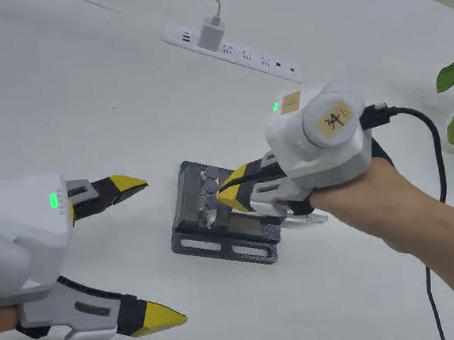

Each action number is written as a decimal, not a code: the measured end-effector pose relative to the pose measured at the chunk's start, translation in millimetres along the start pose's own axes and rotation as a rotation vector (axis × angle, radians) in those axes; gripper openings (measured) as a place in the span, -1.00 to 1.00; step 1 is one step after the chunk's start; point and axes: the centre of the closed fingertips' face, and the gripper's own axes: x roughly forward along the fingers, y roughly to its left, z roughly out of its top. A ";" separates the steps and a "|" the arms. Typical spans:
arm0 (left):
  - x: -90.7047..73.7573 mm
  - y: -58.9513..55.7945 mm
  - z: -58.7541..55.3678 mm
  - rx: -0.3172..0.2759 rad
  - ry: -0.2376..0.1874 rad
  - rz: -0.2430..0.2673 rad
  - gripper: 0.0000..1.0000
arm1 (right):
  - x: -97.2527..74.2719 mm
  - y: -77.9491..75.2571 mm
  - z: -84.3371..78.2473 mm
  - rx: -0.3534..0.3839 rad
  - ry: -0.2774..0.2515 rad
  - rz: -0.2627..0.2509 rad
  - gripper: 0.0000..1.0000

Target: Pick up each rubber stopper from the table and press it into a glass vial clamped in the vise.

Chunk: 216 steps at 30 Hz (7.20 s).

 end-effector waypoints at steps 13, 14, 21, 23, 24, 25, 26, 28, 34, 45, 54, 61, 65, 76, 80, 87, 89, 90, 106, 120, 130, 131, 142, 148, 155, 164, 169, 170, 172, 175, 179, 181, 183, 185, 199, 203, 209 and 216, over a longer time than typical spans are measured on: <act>-1.5 0.3 -0.9 -0.004 0.003 -0.001 0.81 | 8.1 2.7 -4.2 -0.010 0.018 0.017 -1.00; -1.7 0.6 -0.7 -0.004 0.002 0.000 0.81 | 8.4 2.9 -4.0 -0.005 0.017 0.020 -1.00; -1.1 0.8 -1.5 -0.006 0.002 0.000 0.81 | 9.0 2.8 -4.2 -0.014 0.029 0.029 -1.00; -0.6 0.8 -0.6 -0.007 -0.002 0.000 0.81 | 9.2 3.2 -4.2 -0.021 0.035 0.027 -1.00; -0.3 0.8 -0.5 -0.008 -0.003 0.000 0.81 | 9.2 3.3 -4.4 -0.019 0.036 0.027 -1.00; 0.2 0.7 -0.6 -0.007 -0.002 0.000 0.80 | 9.2 3.2 -4.5 -0.010 0.036 0.028 -1.00; 0.5 0.8 -0.6 -0.006 -0.003 0.000 0.80 | 9.4 3.2 -4.5 -0.005 0.035 0.030 -1.00; 1.1 0.6 -0.1 -0.008 -0.005 -0.001 0.80 | 9.4 3.4 -4.9 -0.008 0.038 0.031 -1.00; 0.9 1.8 0.6 -0.010 -0.010 0.002 0.80 | 10.2 4.2 -4.2 -0.030 0.051 0.021 -1.00; -0.5 3.4 -1.1 -0.013 -0.014 0.009 0.80 | 10.7 3.9 -3.8 -0.041 0.079 0.034 -1.00; -0.7 4.6 -3.2 -0.015 -0.013 0.010 0.80 | 10.9 3.8 -4.1 -0.050 0.099 0.050 -1.00; 0.5 5.3 -2.4 -0.016 -0.017 0.010 0.79 | 11.4 3.8 -4.2 -0.060 0.113 0.060 -1.00; 2.1 5.2 -1.4 -0.016 -0.019 0.006 0.79 | 11.6 3.7 -4.3 -0.066 0.122 0.067 -1.00; 3.5 6.2 -0.6 -0.017 -0.025 0.005 0.78 | 12.9 3.3 -3.7 -0.110 0.158 0.068 -1.00; 2.9 6.9 -1.4 -0.018 -0.025 0.008 0.78 | 13.9 3.5 -3.6 -0.131 0.177 0.068 -1.00; 3.3 7.0 0.3 -0.018 -0.030 0.007 0.78 | 15.1 3.1 -2.8 -0.135 0.190 0.081 -1.00; 3.5 7.3 0.3 -0.017 -0.028 0.007 0.78 | 15.1 3.3 -3.2 -0.133 0.196 0.082 -1.00; 3.2 7.5 0.4 -0.016 -0.027 0.007 0.77 | 14.9 3.6 -3.4 -0.128 0.196 0.078 -1.00; 3.5 7.7 6.4 -0.009 -0.034 0.011 0.77 | 16.2 2.9 -4.2 -0.094 0.256 0.094 -1.00; -3.6 -2.8 15.9 0.031 -0.005 0.004 0.77 | 12.3 4.1 -4.4 -0.082 0.209 0.069 -1.00; -12.1 -2.7 18.4 0.045 0.010 0.024 0.77 | 11.6 2.9 -4.1 -0.042 0.141 0.038 -1.00; -12.8 -2.7 18.8 0.045 0.009 0.026 0.77 | 11.7 2.9 -3.9 -0.040 0.137 0.034 -1.00; -19.0 -3.1 14.0 0.047 0.027 0.046 0.78 | -3.2 2.0 -0.5 -0.016 0.054 -0.014 -1.00; -21.1 -3.5 14.1 0.046 0.031 0.052 0.79 | -21.1 -0.5 -5.5 0.051 -0.021 -0.047 -1.00; -22.9 -2.6 13.9 0.052 0.039 0.060 0.83 | -39.7 5.0 -22.3 0.103 -0.084 -0.065 -0.88; -25.4 -3.2 13.9 0.047 0.053 0.063 0.90 | -54.1 14.1 -40.4 0.147 -0.152 -0.084 -0.61; -25.3 -4.9 14.1 0.040 0.055 0.067 0.95 | -59.4 17.9 -45.7 0.175 -0.221 -0.089 -0.43; -25.2 -5.0 12.6 0.038 0.061 0.068 0.96 | -60.6 17.9 -47.9 0.185 -0.234 -0.094 -0.41; -25.4 -4.6 9.4 0.044 0.074 0.072 0.98 | -62.5 17.1 -51.5 0.199 -0.261 -0.100 -0.35; -26.4 -2.0 6.1 0.043 0.085 0.081 0.98 | -65.0 17.5 -57.7 0.208 -0.289 -0.109 -0.18; -26.9 -0.1 2.3 0.042 0.099 0.085 0.98 | -67.4 18.2 -68.0 0.214 -0.312 -0.120 -0.01; -26.4 1.5 -0.8 0.042 0.109 0.088 0.98 | -69.3 18.5 -73.0 0.221 -0.332 -0.128 0.06; -25.7 3.5 -3.5 0.042 0.118 0.091 0.98 | -70.7 18.7 -77.5 0.231 -0.356 -0.133 0.13; -25.1 5.0 -4.3 0.044 0.123 0.096 0.98 | -70.9 20.4 -82.7 0.232 -0.365 -0.133 0.22; -18.5 7.5 -15.2 0.026 0.160 0.097 0.98 | -71.0 28.7 -84.6 0.197 -0.456 -0.140 0.67; -16.2 6.9 -15.1 0.029 0.165 0.093 0.98 | -72.7 29.1 -85.7 0.202 -0.463 -0.141 0.68; -13.6 5.0 -13.4 0.029 0.163 0.089 0.98 | -76.6 28.2 -87.8 0.206 -0.473 -0.154 0.69; -12.4 2.7 -11.8 0.031 0.161 0.087 0.98 | -80.1 27.8 -89.6 0.208 -0.481 -0.159 0.70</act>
